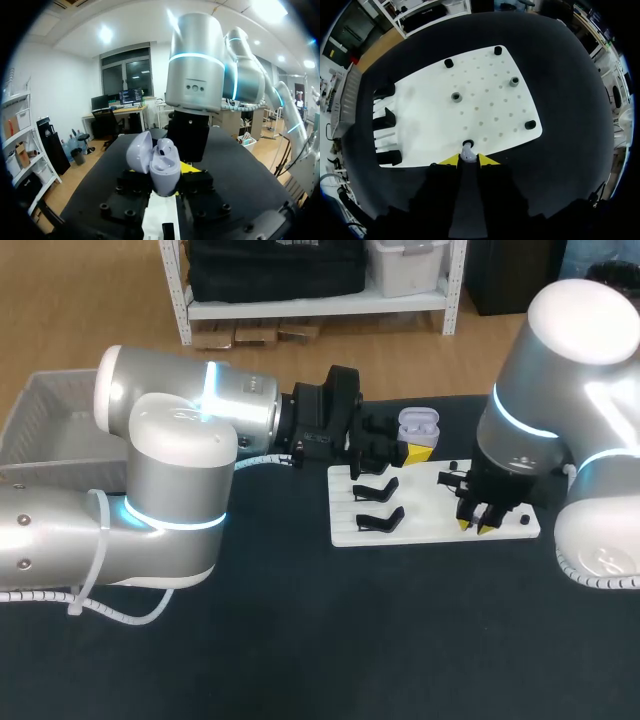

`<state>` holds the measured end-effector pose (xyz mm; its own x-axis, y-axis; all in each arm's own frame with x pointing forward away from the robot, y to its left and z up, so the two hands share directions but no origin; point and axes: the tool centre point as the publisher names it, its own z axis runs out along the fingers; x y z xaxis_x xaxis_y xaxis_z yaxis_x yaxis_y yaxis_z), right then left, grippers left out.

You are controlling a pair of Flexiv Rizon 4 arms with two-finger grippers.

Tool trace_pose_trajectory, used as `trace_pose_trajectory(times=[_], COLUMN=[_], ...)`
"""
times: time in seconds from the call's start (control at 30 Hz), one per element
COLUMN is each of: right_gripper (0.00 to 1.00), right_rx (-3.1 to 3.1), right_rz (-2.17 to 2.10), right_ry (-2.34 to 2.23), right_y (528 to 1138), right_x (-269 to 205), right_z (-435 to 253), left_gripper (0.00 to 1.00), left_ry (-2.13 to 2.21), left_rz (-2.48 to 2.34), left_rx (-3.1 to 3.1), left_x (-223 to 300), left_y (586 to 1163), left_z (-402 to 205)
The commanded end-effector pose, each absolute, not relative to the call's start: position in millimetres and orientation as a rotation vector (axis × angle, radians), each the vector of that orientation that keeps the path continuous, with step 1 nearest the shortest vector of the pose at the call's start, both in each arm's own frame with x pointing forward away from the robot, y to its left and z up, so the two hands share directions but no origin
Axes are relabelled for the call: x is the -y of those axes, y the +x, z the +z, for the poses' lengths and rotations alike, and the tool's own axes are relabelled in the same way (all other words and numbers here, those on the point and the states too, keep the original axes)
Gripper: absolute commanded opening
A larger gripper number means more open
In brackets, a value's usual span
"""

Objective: Pick up each earbud case from the left stands, insert the matching earbuds, close the lid, and place the case in the box.

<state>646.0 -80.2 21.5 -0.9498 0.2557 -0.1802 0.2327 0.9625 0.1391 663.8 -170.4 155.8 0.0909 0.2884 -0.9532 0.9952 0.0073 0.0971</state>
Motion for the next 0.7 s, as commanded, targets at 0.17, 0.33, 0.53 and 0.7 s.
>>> trace_pose_trajectory(times=[0.17,0.33,0.53,0.7], right_gripper=[0.00,0.00,0.00,0.00], right_rx=[-2.915,-2.921,-2.978,-3.007], right_rz=[0.171,0.169,0.155,0.146], right_ry=[0.371,0.365,0.325,0.266], right_y=[647,648,643,634], right_x=[79,77,75,81], right_z=[21,29,49,72], left_gripper=[0.00,0.00,0.00,0.00], left_ry=[1.437,1.437,1.437,1.437], left_rz=[-0.966,-0.966,-0.966,-0.966], left_rx=[-1.348,-1.348,-1.348,-1.348], left_x=[170,170,170,170], left_y=[662,662,662,662], left_z=[154,154,154,154])
